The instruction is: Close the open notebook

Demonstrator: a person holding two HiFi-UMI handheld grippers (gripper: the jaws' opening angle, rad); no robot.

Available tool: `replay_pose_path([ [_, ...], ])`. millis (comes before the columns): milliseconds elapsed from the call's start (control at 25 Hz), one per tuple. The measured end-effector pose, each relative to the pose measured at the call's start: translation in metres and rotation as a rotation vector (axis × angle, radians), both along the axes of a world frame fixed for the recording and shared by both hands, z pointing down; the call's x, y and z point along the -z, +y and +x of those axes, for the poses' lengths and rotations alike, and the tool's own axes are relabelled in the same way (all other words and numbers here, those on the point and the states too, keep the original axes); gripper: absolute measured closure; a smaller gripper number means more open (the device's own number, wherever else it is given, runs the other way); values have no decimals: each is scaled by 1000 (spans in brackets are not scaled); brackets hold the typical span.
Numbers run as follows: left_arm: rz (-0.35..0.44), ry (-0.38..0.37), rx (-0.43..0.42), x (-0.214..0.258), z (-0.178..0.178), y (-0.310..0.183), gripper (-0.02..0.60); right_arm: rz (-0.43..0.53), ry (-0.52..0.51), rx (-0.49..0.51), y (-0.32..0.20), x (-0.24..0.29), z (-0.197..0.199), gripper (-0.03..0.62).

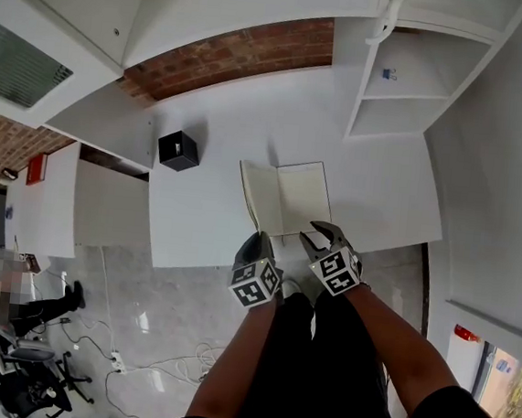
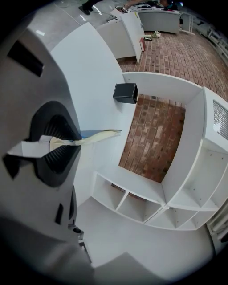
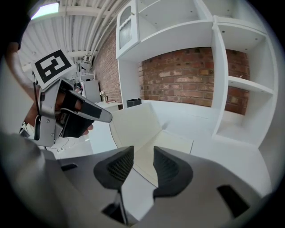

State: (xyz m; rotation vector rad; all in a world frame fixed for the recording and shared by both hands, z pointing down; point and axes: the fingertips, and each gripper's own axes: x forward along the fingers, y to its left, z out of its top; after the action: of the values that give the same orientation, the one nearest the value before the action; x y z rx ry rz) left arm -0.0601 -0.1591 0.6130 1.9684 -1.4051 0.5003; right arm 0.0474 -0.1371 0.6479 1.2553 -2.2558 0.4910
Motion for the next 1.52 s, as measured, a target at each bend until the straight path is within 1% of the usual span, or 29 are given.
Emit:
replay_pose_path([
  [200, 11, -22, -25, 5, 19, 4, 548, -15, -37, -44, 2, -2, 23, 459],
  [320, 17, -32, -32, 7, 31, 8, 548, -9, -51, -63, 2, 9, 39, 459],
  [480, 30, -53, -35, 8, 43, 11, 548, 5, -45, -65, 5, 14, 61, 459],
  [760, 45, -113, -114, 2, 82, 19, 548, 16, -21, -67, 14, 15, 95, 459],
  [880, 61, -158, -158, -3, 96, 22, 548, 19, -17, -54, 21, 14, 107, 458],
  [1120, 28, -168, -192, -20, 126, 27, 548, -10, -36, -81, 36, 4, 136, 457],
  [1240, 13, -198, -227, -34, 139, 31, 548, -23, -29, -94, 40, -3, 152, 457],
  [1360, 9, -242, -282, -50, 153, 32, 546, -37, -23, -112, 41, -13, 167, 457],
  [1520, -11, -293, -334, -67, 162, 33, 546, -50, -26, -118, 46, -18, 177, 457],
])
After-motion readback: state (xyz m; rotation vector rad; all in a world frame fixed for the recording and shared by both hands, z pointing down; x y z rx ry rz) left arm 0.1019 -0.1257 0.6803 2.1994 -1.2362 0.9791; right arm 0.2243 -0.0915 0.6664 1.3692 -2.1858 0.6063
